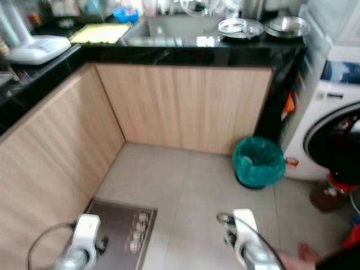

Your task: Kitchen organization

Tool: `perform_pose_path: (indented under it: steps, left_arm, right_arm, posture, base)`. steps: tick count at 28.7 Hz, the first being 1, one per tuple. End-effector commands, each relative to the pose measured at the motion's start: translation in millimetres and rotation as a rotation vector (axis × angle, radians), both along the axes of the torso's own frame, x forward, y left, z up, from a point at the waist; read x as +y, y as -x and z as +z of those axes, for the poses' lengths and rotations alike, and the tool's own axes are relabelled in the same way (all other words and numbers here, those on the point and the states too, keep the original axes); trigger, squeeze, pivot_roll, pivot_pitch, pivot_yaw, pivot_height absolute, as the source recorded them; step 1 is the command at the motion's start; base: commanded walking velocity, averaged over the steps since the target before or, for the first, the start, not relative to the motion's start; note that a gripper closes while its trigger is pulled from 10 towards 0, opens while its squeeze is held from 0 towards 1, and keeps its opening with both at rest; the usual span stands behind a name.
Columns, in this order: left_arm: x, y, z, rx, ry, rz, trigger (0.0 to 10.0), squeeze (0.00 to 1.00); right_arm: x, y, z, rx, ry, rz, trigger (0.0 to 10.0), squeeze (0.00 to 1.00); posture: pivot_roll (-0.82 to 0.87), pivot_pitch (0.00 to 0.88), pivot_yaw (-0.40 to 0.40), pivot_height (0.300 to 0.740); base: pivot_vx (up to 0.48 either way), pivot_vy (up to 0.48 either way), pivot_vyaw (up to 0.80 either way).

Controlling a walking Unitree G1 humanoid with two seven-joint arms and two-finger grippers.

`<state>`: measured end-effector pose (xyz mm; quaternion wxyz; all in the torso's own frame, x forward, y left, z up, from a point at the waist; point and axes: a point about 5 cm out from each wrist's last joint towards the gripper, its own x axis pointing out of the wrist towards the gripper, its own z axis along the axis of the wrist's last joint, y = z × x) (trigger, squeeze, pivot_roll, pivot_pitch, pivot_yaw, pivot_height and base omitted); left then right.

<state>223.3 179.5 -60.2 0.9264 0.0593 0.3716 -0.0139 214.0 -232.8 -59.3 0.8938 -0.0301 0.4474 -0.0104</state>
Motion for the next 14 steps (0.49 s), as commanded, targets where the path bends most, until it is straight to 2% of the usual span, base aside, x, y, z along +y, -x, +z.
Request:
perform_pose_path:
  steps: [1,14]
  left_arm:
    - [16.6,2.0,0.6,0.013,-0.042,0.014,10.0,0.00]
    - [17.2,3.7,-0.6,0.029,-0.046,0.002,10.0,0.00]
  right_arm:
    - [13.3,-5.9,0.3,-0.012,-0.030,0.015,10.0,0.00]
    - [14.4,-7.4,0.8,-0.012,-0.027,0.006,10.0,0.00]
  posture:
    - [-0.11,0.000,0.088,0.740]
    - [-0.12,0.000,0.104,0.740]
  base:
    - [0.409,0.000,0.00]
    - [0.406,0.000,0.00]
